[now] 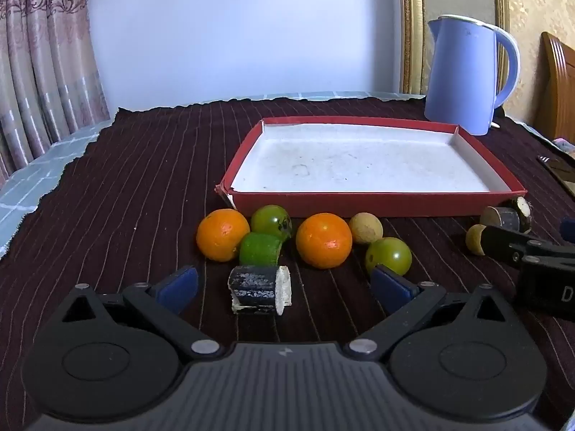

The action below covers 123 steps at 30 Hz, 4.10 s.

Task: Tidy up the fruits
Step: 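Move the left and right tools toward the dark cylindrical pieces, then close the left tool on the dark square piece while the right tool grasps the round dark piece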

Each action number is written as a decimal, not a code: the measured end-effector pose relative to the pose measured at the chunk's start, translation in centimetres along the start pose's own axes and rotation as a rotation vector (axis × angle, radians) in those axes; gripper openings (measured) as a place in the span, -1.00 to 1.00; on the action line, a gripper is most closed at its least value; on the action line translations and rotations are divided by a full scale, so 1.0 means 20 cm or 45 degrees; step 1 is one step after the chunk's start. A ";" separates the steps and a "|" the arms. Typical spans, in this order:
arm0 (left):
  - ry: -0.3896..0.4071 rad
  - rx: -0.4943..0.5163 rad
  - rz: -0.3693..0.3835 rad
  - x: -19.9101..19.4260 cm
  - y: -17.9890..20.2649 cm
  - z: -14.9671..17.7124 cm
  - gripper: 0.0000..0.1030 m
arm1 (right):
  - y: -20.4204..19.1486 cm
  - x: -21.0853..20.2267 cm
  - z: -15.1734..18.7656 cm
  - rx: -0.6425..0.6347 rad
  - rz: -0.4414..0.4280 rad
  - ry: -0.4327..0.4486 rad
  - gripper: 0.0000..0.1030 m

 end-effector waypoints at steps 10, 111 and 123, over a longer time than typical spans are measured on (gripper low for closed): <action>-0.017 -0.008 0.019 0.00 -0.01 0.01 1.00 | 0.03 0.02 0.02 0.010 0.012 -0.032 1.00; -0.081 -0.039 0.067 0.17 -0.15 0.02 0.28 | 0.35 0.07 0.07 0.008 -0.006 -0.133 1.00; -0.021 0.020 0.052 0.15 -0.11 0.02 -0.20 | 0.41 0.13 0.00 -0.017 0.076 -0.107 0.86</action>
Point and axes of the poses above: each gripper's, at about its wrist camera, not at the fingertips, and x roughly the way its jaws point, y to its right, z to its underside, the point moved 9 cm from there along x, roughly the way its jaws point, and after that the axes turned 1 degree about -y, right-handed, at the moved point
